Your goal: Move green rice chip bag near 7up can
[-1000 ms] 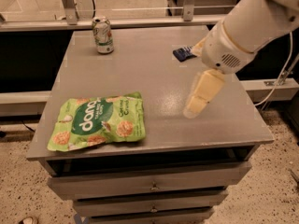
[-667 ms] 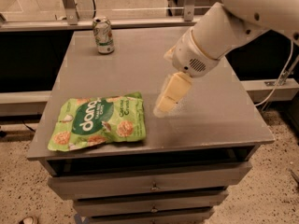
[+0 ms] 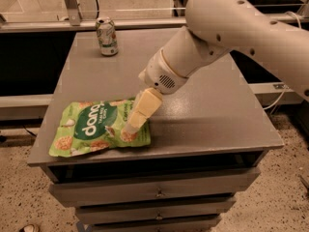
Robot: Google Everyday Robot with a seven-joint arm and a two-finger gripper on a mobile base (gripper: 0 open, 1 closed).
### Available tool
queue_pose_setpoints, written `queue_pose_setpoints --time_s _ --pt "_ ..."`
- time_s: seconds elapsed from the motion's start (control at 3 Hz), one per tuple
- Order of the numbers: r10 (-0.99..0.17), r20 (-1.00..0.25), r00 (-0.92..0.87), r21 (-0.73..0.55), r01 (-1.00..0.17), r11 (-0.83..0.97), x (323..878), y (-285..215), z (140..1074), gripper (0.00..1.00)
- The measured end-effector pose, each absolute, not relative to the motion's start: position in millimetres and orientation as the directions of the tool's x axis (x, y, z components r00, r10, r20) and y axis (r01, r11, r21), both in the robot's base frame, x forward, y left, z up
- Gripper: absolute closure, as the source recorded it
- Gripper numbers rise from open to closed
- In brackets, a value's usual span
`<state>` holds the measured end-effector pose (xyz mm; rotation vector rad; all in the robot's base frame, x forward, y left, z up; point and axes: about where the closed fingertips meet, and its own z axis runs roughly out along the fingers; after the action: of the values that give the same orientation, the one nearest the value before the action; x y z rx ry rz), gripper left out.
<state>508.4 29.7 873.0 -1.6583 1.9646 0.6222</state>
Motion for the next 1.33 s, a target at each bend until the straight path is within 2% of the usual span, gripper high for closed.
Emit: queue_pose_setpoints --time_s 0.33,0.67,1.33 --pt "-0.764 -0.625 -0.162 0.084 -0.986 0.141 500.9 48.1 853.2 0.0" --pt "-0.777 -0.609 -0.162 0.099 -0.987 0.129 496.0 58.2 843.3 0.17" --pt "-0.802 -0.573 -0.168 0.063 -0.985 0.161 499.6 37.4 847.5 0.64"
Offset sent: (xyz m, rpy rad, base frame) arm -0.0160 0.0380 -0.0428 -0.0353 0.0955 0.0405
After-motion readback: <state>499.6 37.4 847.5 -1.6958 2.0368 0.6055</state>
